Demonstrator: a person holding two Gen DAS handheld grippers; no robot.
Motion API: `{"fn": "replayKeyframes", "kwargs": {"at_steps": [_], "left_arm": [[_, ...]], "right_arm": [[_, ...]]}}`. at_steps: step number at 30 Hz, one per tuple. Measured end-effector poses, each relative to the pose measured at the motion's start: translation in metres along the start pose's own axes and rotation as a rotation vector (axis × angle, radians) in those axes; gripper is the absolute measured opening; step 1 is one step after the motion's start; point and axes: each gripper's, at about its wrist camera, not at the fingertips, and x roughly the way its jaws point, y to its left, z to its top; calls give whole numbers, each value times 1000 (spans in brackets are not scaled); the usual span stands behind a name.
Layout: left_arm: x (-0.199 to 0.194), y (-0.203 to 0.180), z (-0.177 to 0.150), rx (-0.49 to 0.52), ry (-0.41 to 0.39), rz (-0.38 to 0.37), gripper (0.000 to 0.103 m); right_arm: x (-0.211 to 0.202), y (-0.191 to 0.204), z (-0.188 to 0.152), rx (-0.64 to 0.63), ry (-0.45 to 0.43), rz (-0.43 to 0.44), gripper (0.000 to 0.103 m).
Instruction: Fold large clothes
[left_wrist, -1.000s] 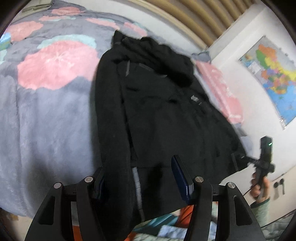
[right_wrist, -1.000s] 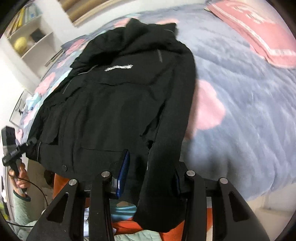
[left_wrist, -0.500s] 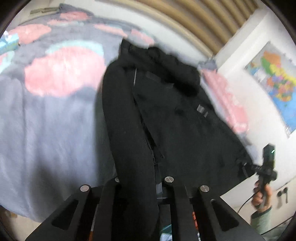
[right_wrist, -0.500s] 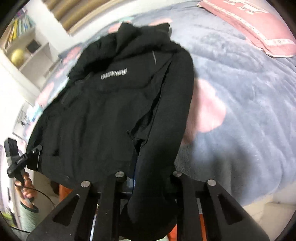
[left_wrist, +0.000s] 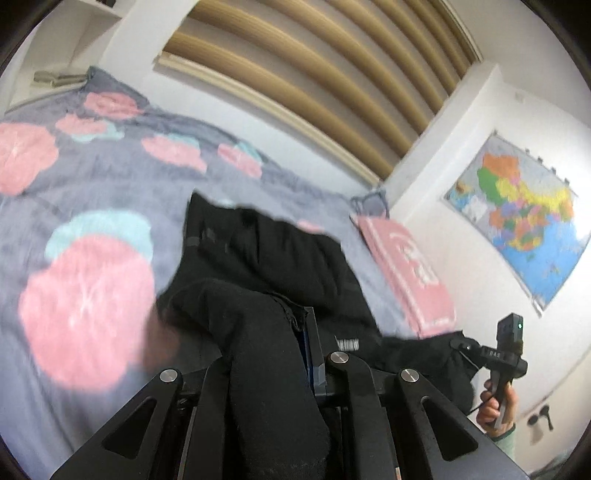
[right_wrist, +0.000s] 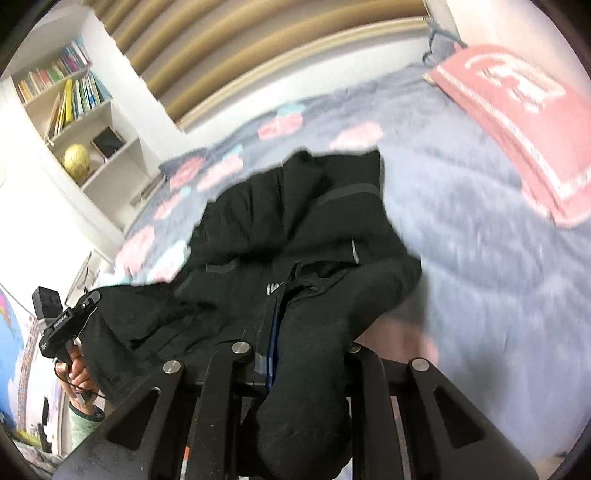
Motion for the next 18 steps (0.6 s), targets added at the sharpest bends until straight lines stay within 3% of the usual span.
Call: {"fn": "replayKeyframes", "kwargs": {"at_steps": [5, 9, 13, 18], "left_arm": [[44, -2, 57, -11, -67, 37, 17], [95, 5, 94, -11, -92, 123, 18], [166, 31, 116, -33, -74, 247, 18], [254, 65, 111, -9, 21, 385, 19]], "right_arm": [[14, -6, 68, 21, -66, 3, 20], [53, -16, 119, 67, -99, -5, 21], [120, -26, 157, 69, -88, -116, 21], [214, -48, 174, 67, -1, -261, 21]]}}
